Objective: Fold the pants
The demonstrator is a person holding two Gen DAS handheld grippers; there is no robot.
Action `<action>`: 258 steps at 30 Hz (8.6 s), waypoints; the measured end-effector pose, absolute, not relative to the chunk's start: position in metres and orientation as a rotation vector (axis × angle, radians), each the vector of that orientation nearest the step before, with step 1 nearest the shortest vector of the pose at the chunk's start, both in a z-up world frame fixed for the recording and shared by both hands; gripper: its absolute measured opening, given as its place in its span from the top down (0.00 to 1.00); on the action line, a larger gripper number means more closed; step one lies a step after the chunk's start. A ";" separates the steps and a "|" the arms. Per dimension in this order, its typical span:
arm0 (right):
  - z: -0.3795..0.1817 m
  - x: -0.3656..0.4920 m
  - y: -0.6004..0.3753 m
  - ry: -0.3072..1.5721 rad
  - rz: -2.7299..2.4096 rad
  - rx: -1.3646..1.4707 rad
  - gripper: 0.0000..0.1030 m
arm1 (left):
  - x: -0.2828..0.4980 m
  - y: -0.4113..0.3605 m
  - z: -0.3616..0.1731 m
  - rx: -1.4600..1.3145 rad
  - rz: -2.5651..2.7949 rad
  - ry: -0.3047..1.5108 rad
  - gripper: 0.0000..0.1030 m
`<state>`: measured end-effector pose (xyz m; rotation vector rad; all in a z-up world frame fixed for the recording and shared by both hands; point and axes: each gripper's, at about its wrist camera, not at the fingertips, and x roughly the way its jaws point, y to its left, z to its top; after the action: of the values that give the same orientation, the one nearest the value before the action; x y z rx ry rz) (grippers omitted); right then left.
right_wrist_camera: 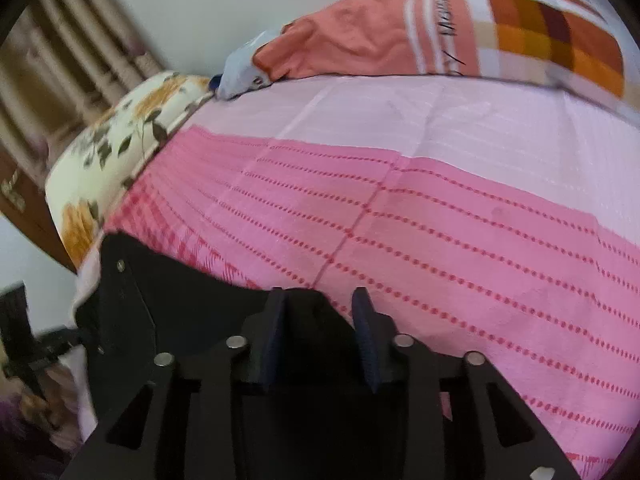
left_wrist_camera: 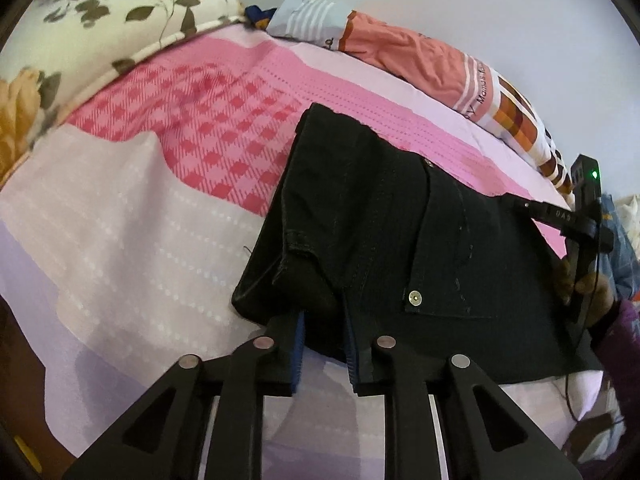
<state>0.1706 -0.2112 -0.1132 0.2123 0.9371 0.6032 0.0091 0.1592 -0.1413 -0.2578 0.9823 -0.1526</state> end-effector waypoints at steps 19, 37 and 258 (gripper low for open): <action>-0.166 -0.103 -0.472 0.903 0.210 0.519 0.59 | 0.010 0.103 -0.102 -0.003 -0.116 0.864 0.19; -0.229 -0.234 -0.681 0.576 -0.124 1.125 0.58 | 0.016 0.056 -0.104 0.020 -0.145 0.909 0.19; -0.170 -0.078 -0.446 0.608 0.675 1.431 0.36 | 0.018 0.105 -0.109 0.013 -0.029 1.047 0.10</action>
<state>-0.0778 -0.4459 -0.1696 1.4309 0.6078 0.6747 0.0178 0.1050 -0.1091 0.0128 1.0470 -0.0287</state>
